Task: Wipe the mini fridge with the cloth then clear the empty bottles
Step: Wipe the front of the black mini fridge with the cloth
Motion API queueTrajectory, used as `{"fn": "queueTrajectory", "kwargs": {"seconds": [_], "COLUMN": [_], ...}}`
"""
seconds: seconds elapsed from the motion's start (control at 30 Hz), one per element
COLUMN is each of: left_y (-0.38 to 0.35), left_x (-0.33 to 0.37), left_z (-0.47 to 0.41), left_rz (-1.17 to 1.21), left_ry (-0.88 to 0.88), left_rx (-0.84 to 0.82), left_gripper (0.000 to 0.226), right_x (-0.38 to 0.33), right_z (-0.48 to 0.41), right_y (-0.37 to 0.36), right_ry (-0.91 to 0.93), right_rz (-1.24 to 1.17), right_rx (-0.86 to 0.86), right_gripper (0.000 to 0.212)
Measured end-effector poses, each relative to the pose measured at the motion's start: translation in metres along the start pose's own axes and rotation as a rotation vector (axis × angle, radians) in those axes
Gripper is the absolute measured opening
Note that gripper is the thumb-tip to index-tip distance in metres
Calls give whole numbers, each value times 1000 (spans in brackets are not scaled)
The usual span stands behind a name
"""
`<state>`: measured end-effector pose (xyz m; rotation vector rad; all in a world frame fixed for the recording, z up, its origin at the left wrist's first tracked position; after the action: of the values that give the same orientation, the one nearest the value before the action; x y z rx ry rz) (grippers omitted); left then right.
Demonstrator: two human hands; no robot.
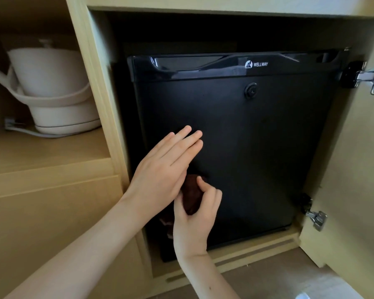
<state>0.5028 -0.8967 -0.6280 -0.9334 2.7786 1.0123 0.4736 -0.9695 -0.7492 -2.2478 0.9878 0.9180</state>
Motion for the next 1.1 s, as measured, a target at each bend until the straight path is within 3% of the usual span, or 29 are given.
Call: {"fn": "queueTrajectory", "kwargs": {"seconds": [0.13,0.33,0.4,0.53,0.6,0.87,0.93,1.1], "left_y": [8,6,6,6,5,1,-1,-12], "left_x": [-9,-11,-11,-11,-7,-1,2,14], "left_z": [0,-1,-1,-2,-2,-13,-14,-27], "left_rz": [-1,-42,-45,-45,-65,-156,-179,-196], "left_ry": [105,124,125,125,116,99,103,67], "left_rx": [90,100,103,111,92,50,57,75], "left_gripper": [62,71,71,69,69,68,68,68], "right_x": [0,13,9,1,3,33,27,10], "right_z": [-27,-60,-57,-49,-54,-112,-107,-89], "right_y": [21,59,56,39,45,115,109,80], "right_ry": [-30,-144,-113,38,41,-199,-162,47], "right_rz": [-18,-84,-44,92,93,-18,-5,81], "right_rx": [124,356,319,86,84,471,455,189], "right_gripper": [36,34,34,37,37,36,34,35]}}
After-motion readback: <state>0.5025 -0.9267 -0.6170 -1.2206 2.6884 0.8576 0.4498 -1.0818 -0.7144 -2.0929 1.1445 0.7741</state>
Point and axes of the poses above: each hand's wrist, its own z-axis away from the middle knuckle, its own y-axis out of the back of the hand, x = y × z, the point moved 7 cm from there along -z, towards the middle knuckle, and after that the axes turned 3 degrees about y, right-handed, at the moved point
